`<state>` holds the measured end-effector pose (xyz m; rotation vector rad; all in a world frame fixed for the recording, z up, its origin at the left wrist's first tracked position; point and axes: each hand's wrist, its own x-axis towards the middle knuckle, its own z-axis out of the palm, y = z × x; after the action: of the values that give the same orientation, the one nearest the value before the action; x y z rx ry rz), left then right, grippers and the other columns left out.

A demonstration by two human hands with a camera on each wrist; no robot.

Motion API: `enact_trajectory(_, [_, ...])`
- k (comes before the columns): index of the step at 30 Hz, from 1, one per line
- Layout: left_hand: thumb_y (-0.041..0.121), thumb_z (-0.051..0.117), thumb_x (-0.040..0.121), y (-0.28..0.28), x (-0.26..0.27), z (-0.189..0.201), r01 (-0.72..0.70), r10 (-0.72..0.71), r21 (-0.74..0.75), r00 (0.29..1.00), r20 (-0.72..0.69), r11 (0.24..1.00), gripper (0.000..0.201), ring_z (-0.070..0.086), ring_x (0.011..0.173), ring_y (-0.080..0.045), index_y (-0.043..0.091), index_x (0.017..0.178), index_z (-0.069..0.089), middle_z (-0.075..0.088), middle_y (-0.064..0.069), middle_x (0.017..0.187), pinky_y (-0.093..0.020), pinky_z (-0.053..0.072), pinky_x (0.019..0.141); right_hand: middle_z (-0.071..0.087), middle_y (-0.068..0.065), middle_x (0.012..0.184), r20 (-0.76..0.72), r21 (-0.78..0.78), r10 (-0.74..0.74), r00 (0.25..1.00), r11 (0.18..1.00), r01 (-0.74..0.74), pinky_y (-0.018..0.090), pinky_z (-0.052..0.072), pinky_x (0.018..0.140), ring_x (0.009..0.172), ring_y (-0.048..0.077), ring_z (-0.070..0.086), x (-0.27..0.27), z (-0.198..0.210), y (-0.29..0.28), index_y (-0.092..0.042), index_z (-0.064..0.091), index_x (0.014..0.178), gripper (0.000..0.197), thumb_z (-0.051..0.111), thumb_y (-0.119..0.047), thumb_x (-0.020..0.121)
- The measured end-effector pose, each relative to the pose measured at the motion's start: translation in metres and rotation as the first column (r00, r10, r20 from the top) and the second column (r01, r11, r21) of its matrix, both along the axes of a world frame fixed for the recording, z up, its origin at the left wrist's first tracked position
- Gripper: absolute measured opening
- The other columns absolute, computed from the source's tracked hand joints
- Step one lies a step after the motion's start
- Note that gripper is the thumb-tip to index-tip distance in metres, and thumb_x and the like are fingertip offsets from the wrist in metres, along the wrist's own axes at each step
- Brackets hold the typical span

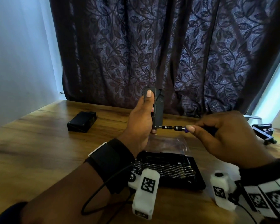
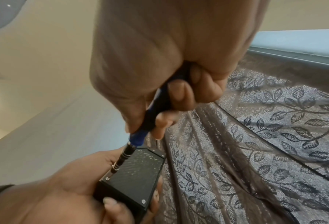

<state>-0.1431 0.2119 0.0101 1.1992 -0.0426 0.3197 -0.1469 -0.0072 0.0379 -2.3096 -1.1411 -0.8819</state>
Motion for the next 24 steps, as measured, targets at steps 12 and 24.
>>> enact_trajectory(12, [0.068,0.048,0.095,-0.007,-0.003,-0.003,0.055,-0.055,0.020,0.998,-0.005,0.998,0.058,0.063,0.062,-0.015,0.030,0.137,0.062,0.074,0.004,0.093,-0.024,0.037,0.045,0.065,-0.013,0.074,-0.124,0.028,0.075,0.989,0.997,-0.072,0.012,0.042,0.060,0.070,0.007,0.063,0.000,0.007,-0.006,-0.028,0.066,0.081,0.032,0.090,-0.047,0.070])
enact_trajectory(24, [0.064,0.047,0.098,-0.011,-0.001,-0.008,0.011,-0.012,0.084,1.000,0.018,0.996,0.052,0.059,0.079,-0.012,0.027,0.131,0.063,0.064,0.007,0.092,-0.021,0.049,0.060,0.052,-0.014,0.045,-0.071,-0.089,-0.053,0.996,0.995,0.046,0.015,0.037,0.047,0.047,0.006,0.055,0.005,0.000,-0.009,-0.029,0.070,0.063,0.052,0.051,-0.064,0.096])
